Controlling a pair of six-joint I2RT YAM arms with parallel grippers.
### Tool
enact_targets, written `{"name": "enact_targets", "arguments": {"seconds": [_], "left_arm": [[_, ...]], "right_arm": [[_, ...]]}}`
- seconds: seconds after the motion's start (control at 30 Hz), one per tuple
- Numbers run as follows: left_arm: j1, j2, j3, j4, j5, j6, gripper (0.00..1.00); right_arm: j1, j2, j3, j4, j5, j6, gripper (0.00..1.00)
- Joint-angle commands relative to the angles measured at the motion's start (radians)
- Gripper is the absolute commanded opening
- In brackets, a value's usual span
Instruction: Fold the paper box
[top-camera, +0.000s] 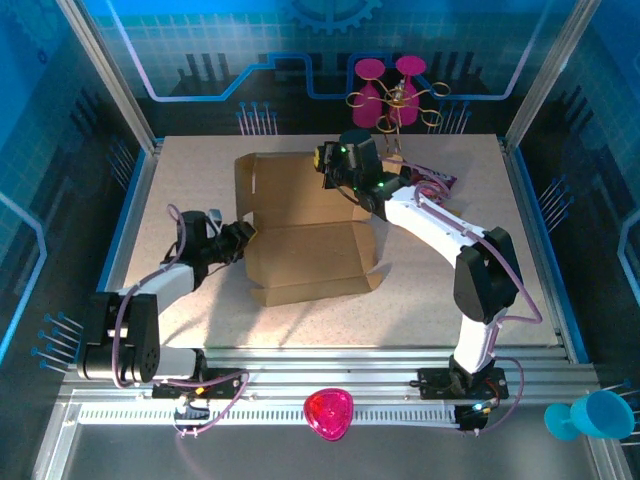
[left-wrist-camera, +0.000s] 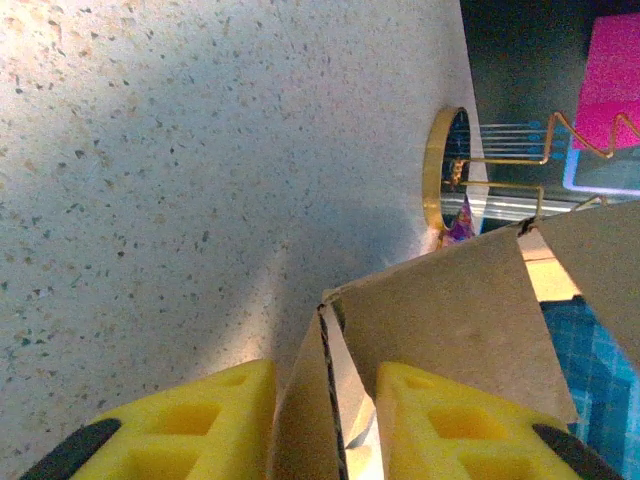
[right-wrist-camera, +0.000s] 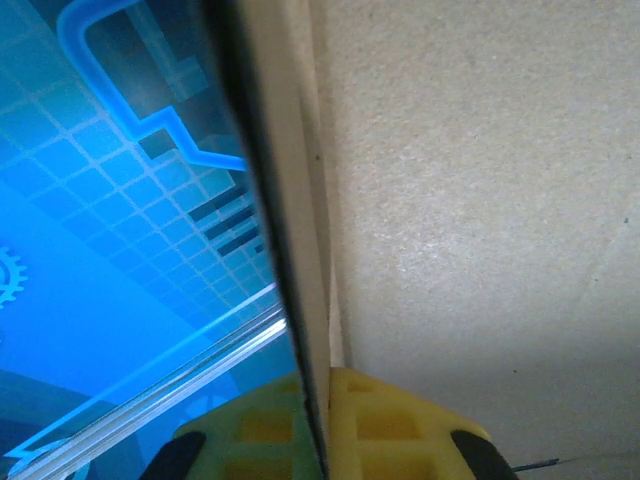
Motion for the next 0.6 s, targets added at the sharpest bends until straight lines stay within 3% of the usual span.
{"name": "enact_targets", "arguments": {"seconds": [0.0,0.17,0.37,0.57], "left_arm": [[-0.008,0.002,0.031,-0.053,-0.052,0.042,0.29],[-0.01,0.011,0.051,-0.067,-0.054,0.041,0.3],[-0.014,0.027,0.075,-0.068,-0.04,0.041,0.47],[-0.017,0.053,0.119,-0.122,-0.035,0.064,0.52]], "right_arm": [[0.009,0.005,-0.011,0.044,0.013,0.063,0.0],[0.011,0.003,-0.042,0.076,0.016,0.068,0.0],[0.02,0.001,-0.059,0.089,0.019,0.074,0.0],[0.025,0.001,-0.066,0.094,0.021,0.07,0.0]]}}
